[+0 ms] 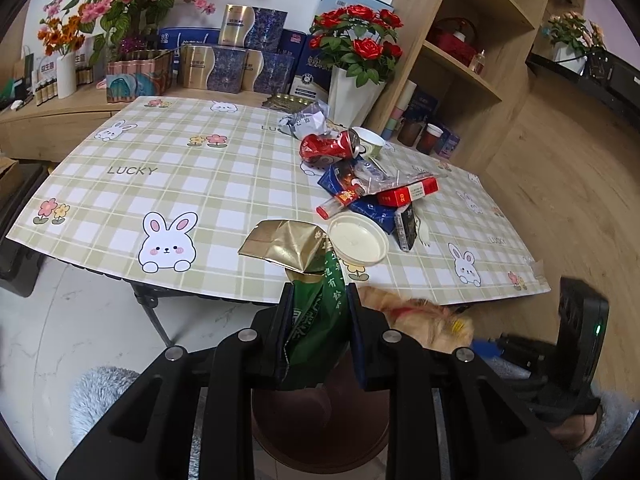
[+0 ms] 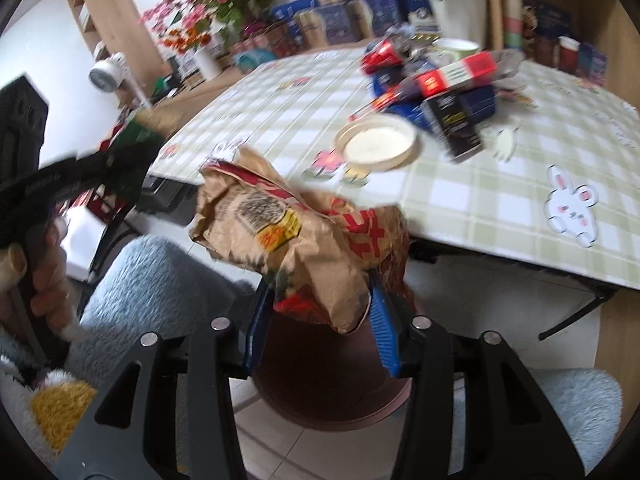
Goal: Collect trash
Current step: 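Lower the paper bag into the brown bin and open the right gripper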
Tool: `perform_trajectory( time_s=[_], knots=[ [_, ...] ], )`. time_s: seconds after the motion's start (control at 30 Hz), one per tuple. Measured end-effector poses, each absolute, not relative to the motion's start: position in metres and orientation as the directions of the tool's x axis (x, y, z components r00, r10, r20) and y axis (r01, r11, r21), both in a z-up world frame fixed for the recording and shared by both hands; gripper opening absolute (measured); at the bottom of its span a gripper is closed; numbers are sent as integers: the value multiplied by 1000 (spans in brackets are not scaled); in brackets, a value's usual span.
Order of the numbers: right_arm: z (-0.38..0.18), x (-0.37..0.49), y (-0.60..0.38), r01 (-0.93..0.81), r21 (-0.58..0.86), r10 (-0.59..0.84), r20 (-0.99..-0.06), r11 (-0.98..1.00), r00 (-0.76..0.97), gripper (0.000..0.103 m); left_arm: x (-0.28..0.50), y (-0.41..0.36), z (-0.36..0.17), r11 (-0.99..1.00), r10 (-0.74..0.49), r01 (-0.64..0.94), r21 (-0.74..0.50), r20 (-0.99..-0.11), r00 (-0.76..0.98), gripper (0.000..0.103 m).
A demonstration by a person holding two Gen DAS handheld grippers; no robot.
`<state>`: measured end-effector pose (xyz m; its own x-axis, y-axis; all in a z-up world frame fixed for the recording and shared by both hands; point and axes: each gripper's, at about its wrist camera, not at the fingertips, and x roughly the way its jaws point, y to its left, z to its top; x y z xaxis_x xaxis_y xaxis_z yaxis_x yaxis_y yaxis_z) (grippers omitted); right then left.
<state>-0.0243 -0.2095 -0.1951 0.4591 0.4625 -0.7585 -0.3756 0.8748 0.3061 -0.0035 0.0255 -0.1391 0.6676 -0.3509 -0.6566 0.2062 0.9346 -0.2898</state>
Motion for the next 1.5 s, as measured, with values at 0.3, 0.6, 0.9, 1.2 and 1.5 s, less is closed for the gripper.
perform_trajectory(
  time_s=[0.3, 0.6, 0.9, 1.2, 1.5],
  knots=[
    [-233, -15, -207, -305, 409, 495, -814, 860, 304, 47, -1, 29, -147, 932, -356, 192, -308, -669, 652, 24],
    [-279, 2, -225, -143, 472, 493, -843, 870, 216, 47, -1, 27, -163, 937, -345, 181, -300, -694, 632, 25],
    [-291, 4, -243, -44, 493, 490, -844, 869, 219, 51, -2, 16, -177, 932, -362, 206, -299, -718, 595, 25],
    [-271, 3, -246, -70, 473, 470, -825, 878, 315, 61, -1, 12, -182, 929, -370, 221, -298, -724, 582, 25],
    [-193, -18, -246, -257, 152, 290, -670, 954, 684, 97, -3, -4, -168, 896, -414, 393, -206, -708, 572, 25]
  ],
)
